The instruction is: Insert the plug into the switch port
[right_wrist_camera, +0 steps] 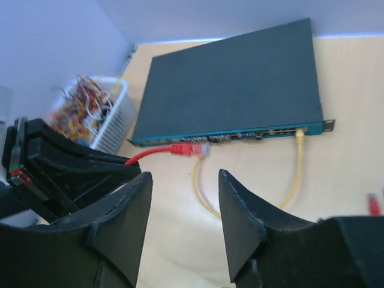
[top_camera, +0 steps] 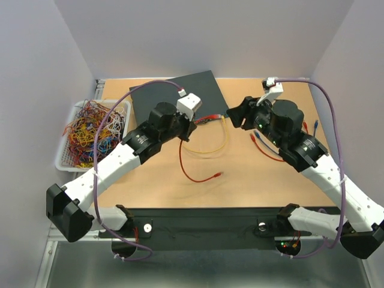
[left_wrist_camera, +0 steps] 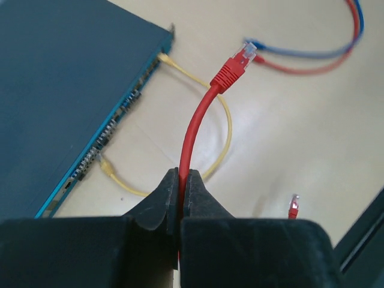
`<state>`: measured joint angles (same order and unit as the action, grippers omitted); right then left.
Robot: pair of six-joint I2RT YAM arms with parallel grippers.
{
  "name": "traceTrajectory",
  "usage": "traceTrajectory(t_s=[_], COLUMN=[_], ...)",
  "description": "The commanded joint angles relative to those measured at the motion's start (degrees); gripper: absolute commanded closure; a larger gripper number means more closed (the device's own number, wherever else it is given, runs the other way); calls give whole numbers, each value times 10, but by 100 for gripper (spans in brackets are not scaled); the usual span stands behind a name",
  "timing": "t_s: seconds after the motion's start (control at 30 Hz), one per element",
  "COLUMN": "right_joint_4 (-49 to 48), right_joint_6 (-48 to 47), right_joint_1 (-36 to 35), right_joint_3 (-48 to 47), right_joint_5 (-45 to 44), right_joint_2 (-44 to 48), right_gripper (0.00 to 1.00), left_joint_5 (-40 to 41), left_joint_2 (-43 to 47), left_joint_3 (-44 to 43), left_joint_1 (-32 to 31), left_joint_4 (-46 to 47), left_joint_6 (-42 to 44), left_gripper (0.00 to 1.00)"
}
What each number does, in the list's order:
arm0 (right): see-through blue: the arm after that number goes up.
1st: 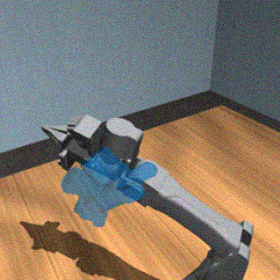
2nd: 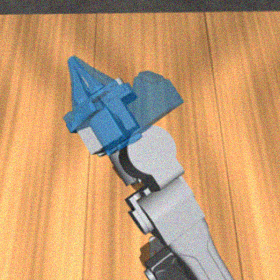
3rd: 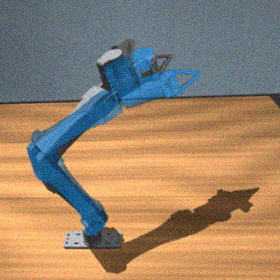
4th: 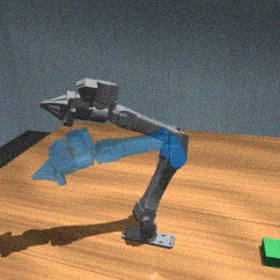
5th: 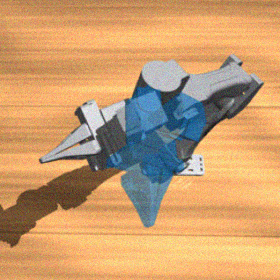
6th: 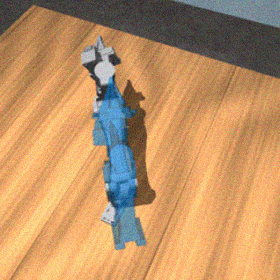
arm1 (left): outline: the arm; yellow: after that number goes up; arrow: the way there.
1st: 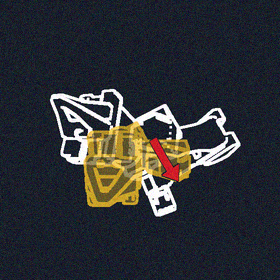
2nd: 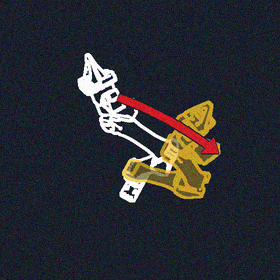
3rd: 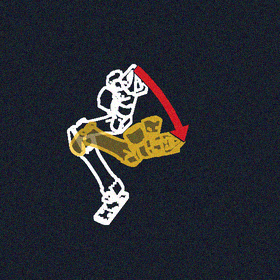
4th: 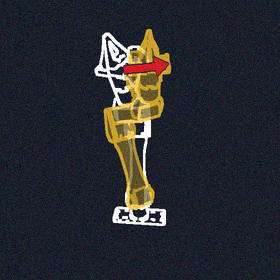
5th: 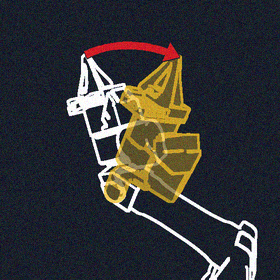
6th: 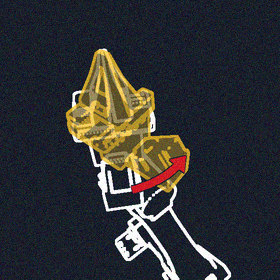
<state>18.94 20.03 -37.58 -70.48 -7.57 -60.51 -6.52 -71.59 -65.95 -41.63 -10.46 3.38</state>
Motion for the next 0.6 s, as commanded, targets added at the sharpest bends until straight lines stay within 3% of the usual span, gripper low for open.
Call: traceTrajectory(t_s=[0.0, 0.03, 0.17, 0.3, 0.57], right_joint_4=[-49, -62, -85, -123, -146], right_joint_6=[158, 176, 250, 255, 273], right_joint_1=[-3, -3, -3, -2, -2], right_joint_3=[24, 29, 22, 3, -52], right_joint_5=[-31, 2, 64, 73, 124], right_joint_2=[-4, -21, -78, -109, -148], right_gripper=[48, 50, 53, 53, 55], left_joint_5=[176, 205, 369, 444, 605], left_joint_2=[69, 77, 100, 107, 77], left_joint_3=[31, 59, 108, 147, 152], left_joint_1=[-14, -21, -95, -143, -204], left_joint_4=[139, 155, 224, 280, 296], left_joint_6=[-173, -212, -223, -196, -192], left_gripper=[100, 100, 100, 100, 100])
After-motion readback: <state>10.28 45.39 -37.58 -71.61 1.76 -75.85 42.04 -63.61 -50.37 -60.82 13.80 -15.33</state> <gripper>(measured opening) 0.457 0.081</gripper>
